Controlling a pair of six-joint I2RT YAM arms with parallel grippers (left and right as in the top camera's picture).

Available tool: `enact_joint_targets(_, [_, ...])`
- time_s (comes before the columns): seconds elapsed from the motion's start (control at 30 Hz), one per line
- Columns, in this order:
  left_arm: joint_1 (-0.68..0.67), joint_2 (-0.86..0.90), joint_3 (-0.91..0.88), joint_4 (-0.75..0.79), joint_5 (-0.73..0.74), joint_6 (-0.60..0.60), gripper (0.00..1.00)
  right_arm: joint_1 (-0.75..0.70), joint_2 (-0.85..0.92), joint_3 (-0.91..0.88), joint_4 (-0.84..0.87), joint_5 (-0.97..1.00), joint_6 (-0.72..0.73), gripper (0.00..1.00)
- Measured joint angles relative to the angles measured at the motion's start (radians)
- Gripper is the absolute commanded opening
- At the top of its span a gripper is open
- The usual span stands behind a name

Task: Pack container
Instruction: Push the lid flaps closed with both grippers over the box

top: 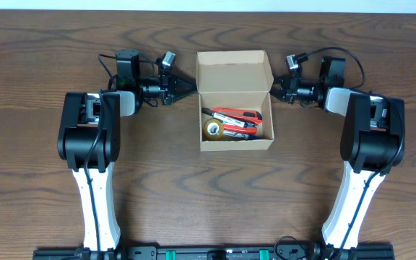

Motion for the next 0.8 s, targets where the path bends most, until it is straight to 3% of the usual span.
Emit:
enact_joint_targets(0.23, [0.000, 0.000, 0.000, 0.056, 0.013, -0.032, 0.06, 0.000, 0.000, 0.000, 0.130, -0.038, 0.067, 0.01])
enact_joint_targets(0.43, [0.000, 0.000, 0.006, 0.279, 0.018, -0.142, 0.06, 0.006, 0.000, 0.000, 0.305, -0.065, 0.171, 0.01])
enact_joint_targets(0.8, [0.000, 0.000, 0.009, 0.637, 0.033, -0.410, 0.06, 0.014, 0.000, -0.001, 0.983, -0.114, 0.627, 0.02])
